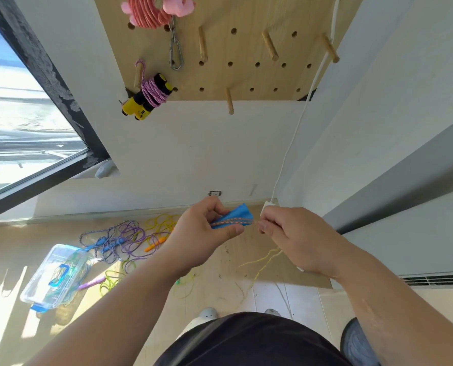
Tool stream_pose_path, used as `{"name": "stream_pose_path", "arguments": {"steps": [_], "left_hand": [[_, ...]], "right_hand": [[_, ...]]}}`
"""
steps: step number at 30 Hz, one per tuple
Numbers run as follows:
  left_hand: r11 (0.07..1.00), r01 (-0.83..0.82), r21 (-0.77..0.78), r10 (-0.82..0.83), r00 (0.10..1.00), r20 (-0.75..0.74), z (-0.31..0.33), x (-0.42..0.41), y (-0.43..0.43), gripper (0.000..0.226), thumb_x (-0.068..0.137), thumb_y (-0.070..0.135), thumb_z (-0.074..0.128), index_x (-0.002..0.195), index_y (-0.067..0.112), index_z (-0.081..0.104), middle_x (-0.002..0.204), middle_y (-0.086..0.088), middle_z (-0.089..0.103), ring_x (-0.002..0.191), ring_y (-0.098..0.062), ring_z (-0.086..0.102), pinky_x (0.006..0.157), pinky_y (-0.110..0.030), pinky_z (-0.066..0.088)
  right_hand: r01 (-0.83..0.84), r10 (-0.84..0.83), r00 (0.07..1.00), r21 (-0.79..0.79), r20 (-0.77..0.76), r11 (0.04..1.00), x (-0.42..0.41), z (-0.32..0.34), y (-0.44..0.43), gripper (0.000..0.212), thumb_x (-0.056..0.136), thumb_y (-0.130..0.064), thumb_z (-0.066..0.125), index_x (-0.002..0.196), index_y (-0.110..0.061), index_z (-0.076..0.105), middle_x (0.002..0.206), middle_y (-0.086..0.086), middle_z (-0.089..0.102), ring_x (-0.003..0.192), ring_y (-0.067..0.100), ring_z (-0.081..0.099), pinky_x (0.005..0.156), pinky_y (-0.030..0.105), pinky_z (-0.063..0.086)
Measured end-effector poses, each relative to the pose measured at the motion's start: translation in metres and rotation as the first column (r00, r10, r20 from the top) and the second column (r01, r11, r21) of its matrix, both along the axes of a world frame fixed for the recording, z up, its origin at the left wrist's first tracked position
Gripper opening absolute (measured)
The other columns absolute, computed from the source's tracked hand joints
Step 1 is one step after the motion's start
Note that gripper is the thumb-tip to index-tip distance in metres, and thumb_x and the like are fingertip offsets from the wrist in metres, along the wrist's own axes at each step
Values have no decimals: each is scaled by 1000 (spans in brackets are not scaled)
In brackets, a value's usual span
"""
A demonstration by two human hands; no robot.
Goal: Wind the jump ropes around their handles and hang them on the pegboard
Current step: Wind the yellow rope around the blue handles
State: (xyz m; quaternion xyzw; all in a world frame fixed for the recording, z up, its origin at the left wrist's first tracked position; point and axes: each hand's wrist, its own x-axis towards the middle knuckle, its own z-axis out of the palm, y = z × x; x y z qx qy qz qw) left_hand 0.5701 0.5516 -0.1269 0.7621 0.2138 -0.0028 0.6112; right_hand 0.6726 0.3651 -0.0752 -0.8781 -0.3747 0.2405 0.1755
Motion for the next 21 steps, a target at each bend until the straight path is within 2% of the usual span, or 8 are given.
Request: {"name": "stream_pose_path", "arguments": {"steps": [3, 6, 10, 12, 14, 16, 18, 21], "left_hand": [[996, -46, -77, 46, 999, -5, 8, 2, 0, 28, 82, 20, 84, 86, 12, 57, 89, -2, 78, 67, -13, 62, 63, -28, 48], [980, -67, -190, 69, 998, 5, 14, 1, -1, 26, 84, 17, 81, 86, 11, 56, 87, -4, 77, 55, -8, 53, 51, -21, 40], [869, -69, -490, 97, 995, 31, 19, -1, 0, 29, 77, 22, 81, 88, 12, 55, 68, -7, 56, 47, -13, 31, 47, -24, 23], [838, -34, -545, 70, 996, 45, 20, -3, 1, 35, 74, 20, 87, 86, 13, 55, 67, -8, 52, 49, -14, 28, 48, -24, 19], [842, 32, -538, 0, 998, 59, 22, -5, 1, 30, 75, 16, 81, 86, 11, 54, 63, -4, 54, 47, -11, 30, 48, -24, 19], [857, 134, -498, -108, 991, 81, 28, -7, 2, 27, 75, 13, 76, 87, 7, 52, 61, 1, 58, 44, -7, 35, 45, -23, 22], [888, 239, -393, -220, 971, 93, 32, -9, 6, 31, 75, 4, 83, 87, 4, 54, 69, 0, 67, 47, -6, 47, 45, -20, 34], [904, 379, -197, -373, 925, 68, 31, -9, 13, 29, 76, 3, 86, 84, 6, 58, 88, -11, 75, 71, -13, 65, 68, -26, 54]], "right_hand": [[2, -1, 1000, 59, -19, 998, -1, -1, 0, 26, 106, -36, 42, 84, -29, 53, 64, -23, 55, 58, 6, 47, 53, 23, 30], [12, 5, 994, 148, -110, 989, 1, -4, -1, 24, 106, -31, 45, 85, -32, 56, 62, -11, 53, 56, 8, 44, 58, 31, 38], [-14, 43, 991, 219, -127, 976, 2, -10, -3, 24, 105, -27, 47, 87, -37, 59, 74, -7, 60, 65, 9, 52, 64, 27, 44], [-34, 56, 994, 226, -92, 973, 3, -14, -3, 24, 105, -29, 47, 87, -39, 58, 73, -9, 59, 70, 11, 54, 65, 24, 44], [-99, 104, 995, 208, -11, 973, 4, -17, -3, 27, 106, -32, 44, 82, -43, 52, 72, -10, 55, 72, 9, 51, 64, 21, 38], [-183, 176, 982, 133, 63, 974, 10, -22, -4, 26, 105, -38, 39, 85, -32, 55, 73, -8, 53, 74, 11, 47, 63, 22, 34], [-240, 238, 970, 41, 39, 970, 22, -25, -3, 30, 106, -38, 38, 91, -20, 58, 77, -7, 56, 77, 11, 48, 66, 25, 36], [-297, 290, 953, -93, -89, 950, 36, -19, 2, 24, 106, -36, 43, 95, -25, 61, 87, -9, 63, 84, 10, 57, 78, 34, 46]]}}
